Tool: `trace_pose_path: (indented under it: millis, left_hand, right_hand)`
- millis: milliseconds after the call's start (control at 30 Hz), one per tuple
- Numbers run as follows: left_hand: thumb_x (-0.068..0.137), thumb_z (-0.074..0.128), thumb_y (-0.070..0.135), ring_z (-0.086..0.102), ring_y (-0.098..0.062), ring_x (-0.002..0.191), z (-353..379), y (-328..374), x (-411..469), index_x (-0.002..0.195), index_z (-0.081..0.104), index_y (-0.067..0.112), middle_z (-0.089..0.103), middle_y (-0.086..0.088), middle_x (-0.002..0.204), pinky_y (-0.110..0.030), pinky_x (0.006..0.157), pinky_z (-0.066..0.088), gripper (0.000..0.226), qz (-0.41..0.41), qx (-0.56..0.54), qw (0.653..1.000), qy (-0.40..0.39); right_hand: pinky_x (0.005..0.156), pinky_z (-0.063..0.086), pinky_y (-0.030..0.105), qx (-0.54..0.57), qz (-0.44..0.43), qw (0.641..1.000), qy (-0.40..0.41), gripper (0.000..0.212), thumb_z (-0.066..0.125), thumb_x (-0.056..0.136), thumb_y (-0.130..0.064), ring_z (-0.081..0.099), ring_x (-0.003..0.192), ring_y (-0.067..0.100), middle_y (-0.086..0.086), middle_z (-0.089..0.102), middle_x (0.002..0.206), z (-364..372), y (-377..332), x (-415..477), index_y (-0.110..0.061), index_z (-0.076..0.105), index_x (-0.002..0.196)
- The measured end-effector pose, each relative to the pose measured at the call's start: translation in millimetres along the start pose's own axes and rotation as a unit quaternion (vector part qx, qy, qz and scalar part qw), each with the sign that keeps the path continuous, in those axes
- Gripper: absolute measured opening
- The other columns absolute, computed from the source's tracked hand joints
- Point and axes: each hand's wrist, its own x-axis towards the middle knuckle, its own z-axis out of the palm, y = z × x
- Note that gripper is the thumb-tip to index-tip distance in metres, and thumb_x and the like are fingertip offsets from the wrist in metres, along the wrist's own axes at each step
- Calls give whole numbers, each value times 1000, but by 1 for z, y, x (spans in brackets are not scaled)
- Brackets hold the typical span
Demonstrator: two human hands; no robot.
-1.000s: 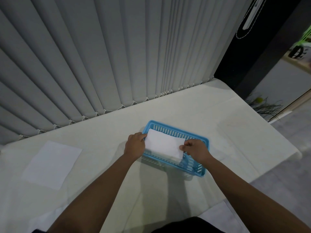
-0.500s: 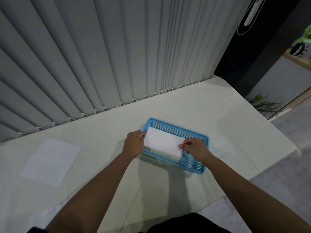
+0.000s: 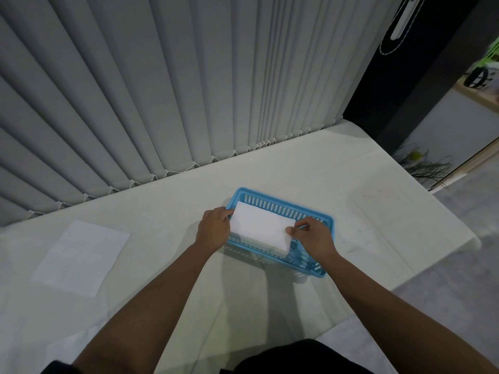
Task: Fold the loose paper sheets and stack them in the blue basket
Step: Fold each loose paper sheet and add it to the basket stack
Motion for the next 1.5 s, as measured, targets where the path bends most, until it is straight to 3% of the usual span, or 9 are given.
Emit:
trace_pose_path:
  millis: [133,233,333,600,800,967,1200,1367,1500]
  left_hand:
    - [97,30,11,49,-27,121,0,1,-3,130,58,17,59,-6,132,-41,101,44,44,-1,-16,1000,10]
    - [101,32,23,45,-29,123,2,5,-7,133,54,15,58,-7,132,-41,104,38,40,-4,-15,1000,10]
    - [101,34,32,46,-30,120,5,9,-8,131,55,15,60,-9,128,-42,101,39,41,-6,3,1000,8]
    - [100,31,39,44,-27,118,11,4,-8,131,52,22,58,-6,124,-41,97,42,41,-5,71,997,-6]
    - [100,32,38,44,-27,120,14,4,-7,133,50,21,58,-6,128,-40,98,41,41,-5,64,998,2]
    - [99,38,38,40,-24,129,13,6,-11,145,30,27,47,-2,144,-44,105,40,49,3,24,999,27]
    - [98,14,50,22,-26,142,18,1,-16,150,12,37,13,-7,159,-43,117,20,54,61,196,978,-19]
    - [99,16,50,20,-28,143,18,-4,-13,150,6,38,10,-8,160,-47,119,18,54,67,234,969,-33]
    - [97,14,53,26,-29,140,10,-3,-16,151,13,35,21,-9,158,-44,116,23,57,85,151,985,11]
  right_hand:
    - [95,45,37,-117,-92,986,72,53,71,81,-42,54,113,22,3,57,128,5,6,-13,-22,54,127]
    - [116,23,42,-310,-201,929,17,76,60,83,-57,27,142,25,2,29,156,14,11,-20,-26,33,146]
    - [120,6,44,-381,-211,899,-42,75,40,89,-64,6,149,24,-3,4,163,21,13,-21,-32,16,152]
    - [119,-4,47,-434,-227,869,-75,94,-14,71,-72,-6,150,24,-2,-3,163,25,14,-21,-31,8,153]
    - [119,-5,47,-432,-223,870,-82,94,-12,73,-76,-5,150,25,-1,-3,163,27,16,-20,-31,6,153]
    - [118,-10,48,-445,-235,862,-62,91,-14,72,-72,-10,149,25,-1,-8,163,27,13,-24,-32,0,153]
    - [116,-14,47,-453,-231,858,-68,83,-14,76,-69,-17,148,25,-2,-15,161,35,22,-22,-34,-8,151]
    - [117,-11,47,-437,-214,871,-67,78,-10,79,-69,-15,148,25,-3,-15,161,37,30,-21,-37,-9,150]
    - [119,-6,45,-364,-182,913,-17,78,2,83,-73,-8,149,28,0,-10,162,22,34,-27,-37,-1,152]
